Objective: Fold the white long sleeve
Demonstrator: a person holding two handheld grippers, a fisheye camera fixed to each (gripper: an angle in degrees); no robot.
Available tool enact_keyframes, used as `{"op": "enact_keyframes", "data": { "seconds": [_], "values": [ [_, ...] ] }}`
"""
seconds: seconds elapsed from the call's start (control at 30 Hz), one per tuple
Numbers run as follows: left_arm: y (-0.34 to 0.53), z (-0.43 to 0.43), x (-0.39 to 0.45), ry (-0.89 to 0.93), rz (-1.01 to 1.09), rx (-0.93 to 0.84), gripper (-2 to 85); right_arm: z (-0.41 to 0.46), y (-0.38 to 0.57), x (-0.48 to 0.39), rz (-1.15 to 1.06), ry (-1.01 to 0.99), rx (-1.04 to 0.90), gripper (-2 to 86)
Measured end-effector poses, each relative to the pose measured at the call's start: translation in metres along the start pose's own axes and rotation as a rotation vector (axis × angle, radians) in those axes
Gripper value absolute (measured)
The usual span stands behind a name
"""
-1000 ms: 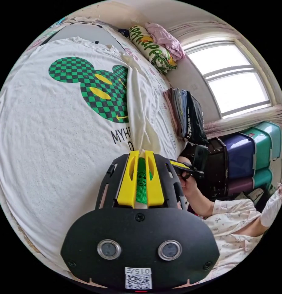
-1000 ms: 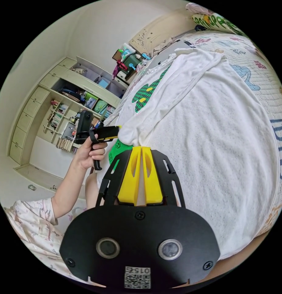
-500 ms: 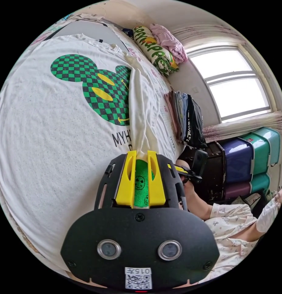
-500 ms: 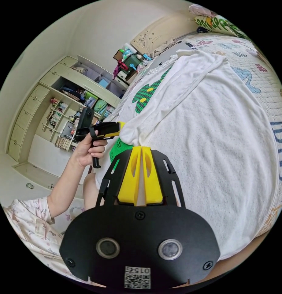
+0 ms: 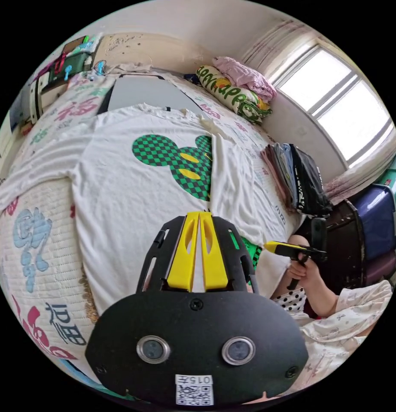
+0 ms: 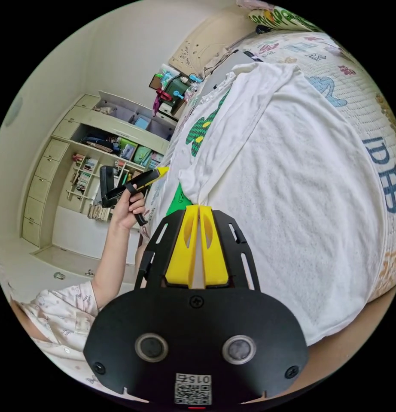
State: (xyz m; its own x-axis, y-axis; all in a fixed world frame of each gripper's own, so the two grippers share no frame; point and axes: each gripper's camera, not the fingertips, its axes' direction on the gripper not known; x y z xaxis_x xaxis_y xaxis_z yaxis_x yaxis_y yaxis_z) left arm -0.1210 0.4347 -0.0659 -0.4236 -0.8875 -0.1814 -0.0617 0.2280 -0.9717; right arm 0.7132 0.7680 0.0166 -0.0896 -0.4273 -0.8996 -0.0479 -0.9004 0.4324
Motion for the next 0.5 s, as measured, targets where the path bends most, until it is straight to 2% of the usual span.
{"op": "enact_keyframes", "data": {
  "seconds": [0.13,0.2,0.27,0.33,0.5],
  "values": [
    [-0.012,0.026,0.01,0.088,0.019,-0.082,1.0,-0.001,-0.003,0.007,0.002,-0.004,-0.001,-0.3],
    [-0.012,0.04,0.014,0.131,-0.004,-0.071,5.6,-0.002,-0.004,0.012,0.016,-0.012,0.002,-0.3],
    [-0.014,0.064,0.006,0.288,-0.097,-0.084,10.9,-0.002,-0.005,0.015,0.013,-0.008,0.003,-0.3],
    [-0.017,0.082,0.01,0.376,-0.107,-0.111,11.0,-0.003,-0.007,0.016,0.01,-0.006,0.0,-0.3],
    [-0.027,0.093,0.04,0.243,-0.033,-0.173,1.9,-0.005,-0.011,0.015,0.001,0.009,-0.01,-0.3]
  ]
}}
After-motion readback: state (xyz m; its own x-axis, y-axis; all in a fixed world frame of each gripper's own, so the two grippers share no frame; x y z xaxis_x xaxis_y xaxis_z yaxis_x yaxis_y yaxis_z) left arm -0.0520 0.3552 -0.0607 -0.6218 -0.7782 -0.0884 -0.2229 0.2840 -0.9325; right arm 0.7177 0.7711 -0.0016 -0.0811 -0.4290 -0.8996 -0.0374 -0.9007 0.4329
